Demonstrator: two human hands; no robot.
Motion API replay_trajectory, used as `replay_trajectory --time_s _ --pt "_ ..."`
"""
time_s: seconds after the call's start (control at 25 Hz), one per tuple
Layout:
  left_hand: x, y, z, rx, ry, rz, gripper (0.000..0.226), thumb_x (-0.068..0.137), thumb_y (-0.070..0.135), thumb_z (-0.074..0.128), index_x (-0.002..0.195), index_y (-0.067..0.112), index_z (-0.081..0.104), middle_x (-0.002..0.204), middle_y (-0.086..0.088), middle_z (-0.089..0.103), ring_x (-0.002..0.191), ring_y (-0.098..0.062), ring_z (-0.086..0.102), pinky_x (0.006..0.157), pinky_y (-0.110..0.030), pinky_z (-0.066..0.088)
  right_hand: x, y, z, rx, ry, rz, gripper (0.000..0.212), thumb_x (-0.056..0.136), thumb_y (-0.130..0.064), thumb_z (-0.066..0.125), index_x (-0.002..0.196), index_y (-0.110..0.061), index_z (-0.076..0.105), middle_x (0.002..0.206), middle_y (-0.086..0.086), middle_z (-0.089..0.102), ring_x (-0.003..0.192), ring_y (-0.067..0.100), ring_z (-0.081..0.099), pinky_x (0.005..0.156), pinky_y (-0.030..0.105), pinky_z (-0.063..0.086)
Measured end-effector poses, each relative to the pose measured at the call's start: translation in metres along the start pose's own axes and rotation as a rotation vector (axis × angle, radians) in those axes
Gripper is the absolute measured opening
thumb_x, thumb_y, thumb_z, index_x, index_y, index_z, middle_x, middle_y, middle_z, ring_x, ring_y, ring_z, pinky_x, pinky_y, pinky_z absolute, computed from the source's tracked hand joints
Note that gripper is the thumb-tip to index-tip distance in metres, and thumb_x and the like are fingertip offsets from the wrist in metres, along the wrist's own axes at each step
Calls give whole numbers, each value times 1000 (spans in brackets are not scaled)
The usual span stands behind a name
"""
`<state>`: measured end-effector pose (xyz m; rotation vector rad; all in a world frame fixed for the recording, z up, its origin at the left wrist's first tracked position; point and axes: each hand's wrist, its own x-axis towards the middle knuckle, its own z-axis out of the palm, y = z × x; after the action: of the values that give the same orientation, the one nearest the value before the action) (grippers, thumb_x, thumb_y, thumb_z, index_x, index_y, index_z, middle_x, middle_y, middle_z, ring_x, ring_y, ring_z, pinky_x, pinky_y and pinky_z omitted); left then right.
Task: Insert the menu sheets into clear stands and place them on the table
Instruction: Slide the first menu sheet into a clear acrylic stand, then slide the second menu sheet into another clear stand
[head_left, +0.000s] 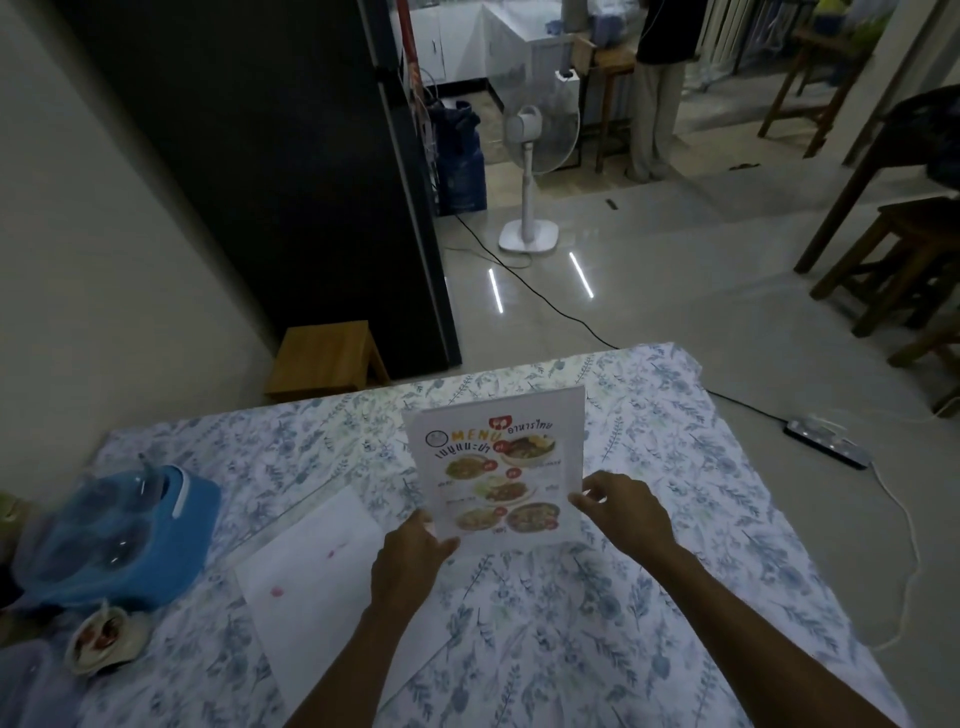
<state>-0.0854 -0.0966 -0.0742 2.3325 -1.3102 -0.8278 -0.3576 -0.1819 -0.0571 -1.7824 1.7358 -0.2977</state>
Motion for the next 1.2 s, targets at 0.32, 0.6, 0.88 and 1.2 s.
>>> replay_trajectory --time_s 0.32,0.6,0.88,1.2 --pt "-28 -52 -19 -75 12 36 53 85 49 71 128 22 56 91 0 69 92 -24 69 81 -39 58 -57 -24 45 -59 -16 128 27 86 -50 64 95 -24 64 91 -4 69 78 13 61 65 30 50" --pt "-58 -147 -69 -98 29 -25 48 89 43 69 130 21 55 76 12 60 90 -21 69 81 -34 56 -99 -106 131 -74 -105 20 27 84 -53 63 92 -27 63 93 -2 68 83 16 62 69 32 51" --pt "-84 -232 -85 -152 -76 -205 59 87 43 69 135 15 48 130 -11 63 117 -29 62 99 -36 49 -107 -142 203 -206 -179 -36 56 85 -46 67 125 -10 52 123 21 55 115 41 53 94 47 48" --pt "-86 -233 -68 -293 -74 -271 57 88 33 70 132 9 44 132 -15 59 117 -29 60 92 -30 48 -114 -134 235 -159 -179 115 42 89 -34 60 125 -13 50 118 23 58 111 43 53 97 44 41"
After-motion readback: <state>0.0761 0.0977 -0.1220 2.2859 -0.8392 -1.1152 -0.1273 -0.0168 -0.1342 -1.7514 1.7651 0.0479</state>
